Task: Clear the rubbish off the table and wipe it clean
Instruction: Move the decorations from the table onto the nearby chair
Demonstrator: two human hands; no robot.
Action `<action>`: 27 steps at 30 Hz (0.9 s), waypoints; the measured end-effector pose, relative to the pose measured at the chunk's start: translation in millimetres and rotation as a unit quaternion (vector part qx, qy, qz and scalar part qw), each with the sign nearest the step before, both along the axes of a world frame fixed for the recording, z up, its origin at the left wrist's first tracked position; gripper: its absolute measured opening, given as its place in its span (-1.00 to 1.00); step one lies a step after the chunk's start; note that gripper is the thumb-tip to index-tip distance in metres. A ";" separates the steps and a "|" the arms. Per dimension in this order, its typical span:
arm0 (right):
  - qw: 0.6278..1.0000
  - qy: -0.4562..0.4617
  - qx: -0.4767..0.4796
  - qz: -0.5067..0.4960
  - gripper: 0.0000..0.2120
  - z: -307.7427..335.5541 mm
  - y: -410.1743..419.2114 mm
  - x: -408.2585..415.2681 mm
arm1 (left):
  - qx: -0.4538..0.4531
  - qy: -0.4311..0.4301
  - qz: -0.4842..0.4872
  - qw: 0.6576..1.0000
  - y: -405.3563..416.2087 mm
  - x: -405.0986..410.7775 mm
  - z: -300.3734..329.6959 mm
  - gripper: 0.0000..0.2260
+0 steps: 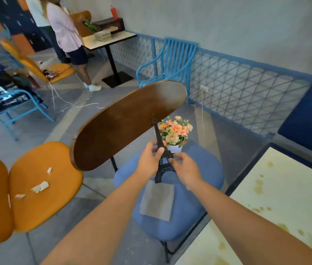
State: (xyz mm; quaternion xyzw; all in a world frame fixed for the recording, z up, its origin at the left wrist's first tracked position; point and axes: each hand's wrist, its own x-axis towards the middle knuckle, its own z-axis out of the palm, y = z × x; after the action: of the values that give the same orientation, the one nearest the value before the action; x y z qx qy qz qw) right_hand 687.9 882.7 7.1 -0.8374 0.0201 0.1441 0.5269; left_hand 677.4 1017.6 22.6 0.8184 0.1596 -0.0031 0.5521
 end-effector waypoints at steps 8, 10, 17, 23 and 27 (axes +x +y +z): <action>0.998 0.026 -0.054 0.023 -0.65 -53.7 53.4 38.5 | -0.022 0.006 0.036 0.999 45.1 27.8 -37.6 -0.83; 0.998 0.021 -0.054 0.025 -0.68 -65.2 64.0 47.0 | -0.013 0.006 0.038 0.999 54.1 38.2 -46.8 -0.83; 0.996 0.006 -0.040 0.076 -0.72 -111.2 88.5 81.2 | 0.019 -0.005 0.055 0.998 84.0 77.0 -85.8 -0.90; 0.992 0.003 -0.053 0.116 -0.63 -143.2 96.5 109.8 | 0.037 -0.014 0.071 0.997 85.0 104.5 -97.0 -0.88; 0.992 0.004 -0.052 0.114 -0.54 -155.0 95.1 123.2 | 0.035 -0.016 0.078 0.996 81.7 116.8 -102.0 -0.87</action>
State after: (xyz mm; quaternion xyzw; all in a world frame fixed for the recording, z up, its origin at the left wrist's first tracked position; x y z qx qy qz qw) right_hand 811.1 977.8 -147.9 -0.8598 -0.0655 0.2054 0.4629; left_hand 794.2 1099.3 -79.4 0.8221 0.2140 0.0589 0.5243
